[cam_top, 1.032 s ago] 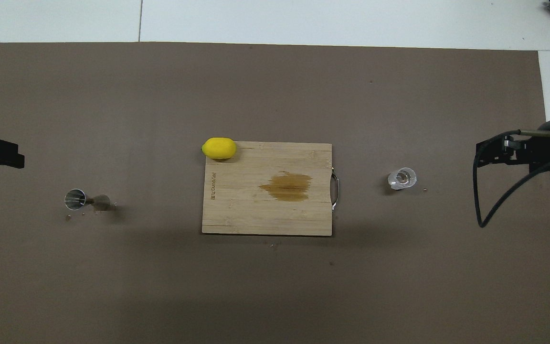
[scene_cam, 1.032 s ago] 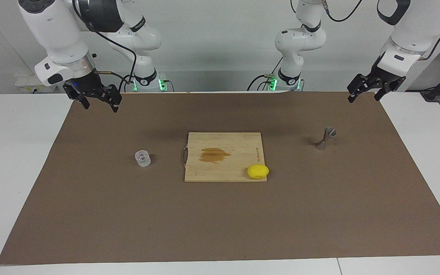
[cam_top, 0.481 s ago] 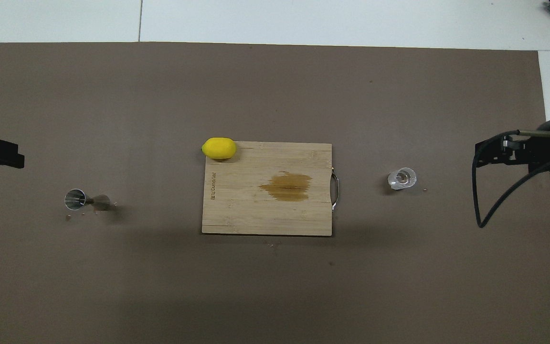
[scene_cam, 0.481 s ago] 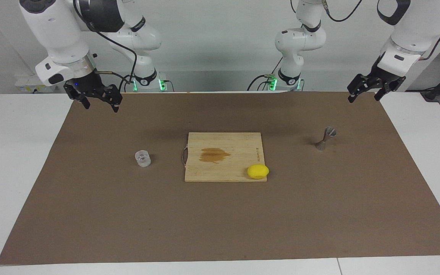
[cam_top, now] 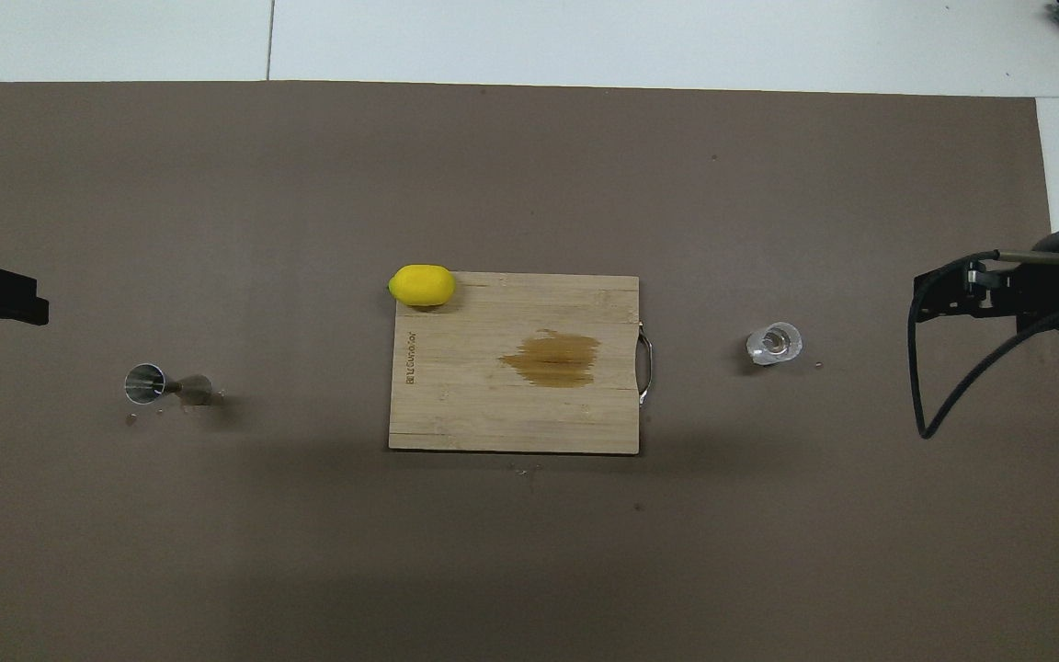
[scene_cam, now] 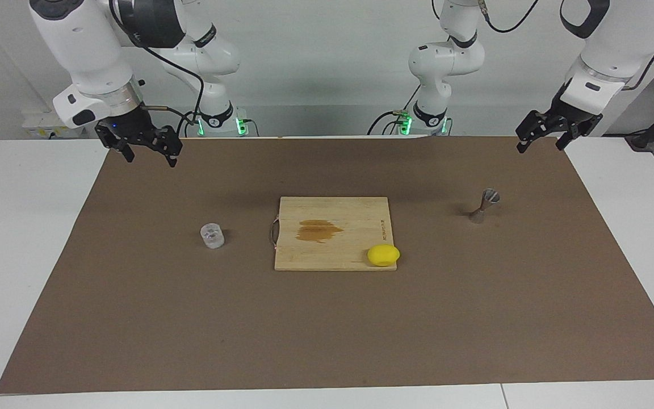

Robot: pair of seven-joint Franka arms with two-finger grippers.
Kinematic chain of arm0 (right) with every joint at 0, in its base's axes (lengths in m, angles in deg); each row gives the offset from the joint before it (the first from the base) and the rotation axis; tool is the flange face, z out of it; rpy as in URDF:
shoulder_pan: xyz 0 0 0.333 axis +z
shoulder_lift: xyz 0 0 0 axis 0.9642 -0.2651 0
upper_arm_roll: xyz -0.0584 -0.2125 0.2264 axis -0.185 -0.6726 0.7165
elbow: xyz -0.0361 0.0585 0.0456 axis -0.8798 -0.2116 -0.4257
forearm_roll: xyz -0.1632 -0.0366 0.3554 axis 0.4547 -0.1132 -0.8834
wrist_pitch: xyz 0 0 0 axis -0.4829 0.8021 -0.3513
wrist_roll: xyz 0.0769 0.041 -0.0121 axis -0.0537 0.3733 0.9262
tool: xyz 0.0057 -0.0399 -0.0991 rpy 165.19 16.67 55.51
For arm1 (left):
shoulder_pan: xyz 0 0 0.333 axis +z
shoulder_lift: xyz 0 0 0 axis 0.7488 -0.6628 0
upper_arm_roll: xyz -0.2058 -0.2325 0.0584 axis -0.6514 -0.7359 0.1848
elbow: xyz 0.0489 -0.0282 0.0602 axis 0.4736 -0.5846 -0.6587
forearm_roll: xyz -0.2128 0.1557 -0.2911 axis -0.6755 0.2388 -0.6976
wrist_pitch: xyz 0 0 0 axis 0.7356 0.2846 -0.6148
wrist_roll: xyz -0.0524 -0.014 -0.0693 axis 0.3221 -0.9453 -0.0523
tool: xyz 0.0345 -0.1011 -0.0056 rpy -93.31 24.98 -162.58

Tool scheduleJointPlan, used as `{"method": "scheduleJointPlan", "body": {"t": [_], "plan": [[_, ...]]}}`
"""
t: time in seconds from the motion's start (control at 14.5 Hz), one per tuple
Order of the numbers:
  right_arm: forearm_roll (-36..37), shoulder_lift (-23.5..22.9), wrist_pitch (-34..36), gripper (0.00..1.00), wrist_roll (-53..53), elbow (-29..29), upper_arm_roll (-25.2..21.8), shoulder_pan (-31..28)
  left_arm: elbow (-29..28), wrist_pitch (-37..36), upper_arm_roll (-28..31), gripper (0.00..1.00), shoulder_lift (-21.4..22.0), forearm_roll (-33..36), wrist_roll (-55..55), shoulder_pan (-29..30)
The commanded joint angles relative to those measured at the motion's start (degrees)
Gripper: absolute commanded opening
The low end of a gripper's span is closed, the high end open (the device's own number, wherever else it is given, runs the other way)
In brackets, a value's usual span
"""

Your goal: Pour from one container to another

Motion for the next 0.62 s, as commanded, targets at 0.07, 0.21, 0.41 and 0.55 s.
{"method": "scheduleJointPlan", "body": {"t": [0.07, 0.21, 0.41, 0.55], "plan": [[0.20, 1.06, 0.52, 1.00, 1.39, 1.17, 0.21, -0.27, -2.36, 1.95, 0.19, 1.00, 1.47, -0.44, -1.28, -0.46], [0.20, 1.06, 0.52, 1.00, 1.47, 1.09, 0.21, -0.27, -6.03, 8.33, 0.19, 1.00, 2.51, -0.36, -1.38, -0.46], [0.20, 1.15, 0.52, 1.00, 1.47, 1.17, 0.21, -0.27, -13.16, 14.95, 0.19, 1.00, 5.42, -0.36, -1.29, 0.07], [0.20, 1.15, 0.44, 1.00, 1.30, 1.17, 0.21, -0.27, -14.05, 15.05, 0.19, 1.00, 5.95, -0.44, -1.81, -0.19]]}}
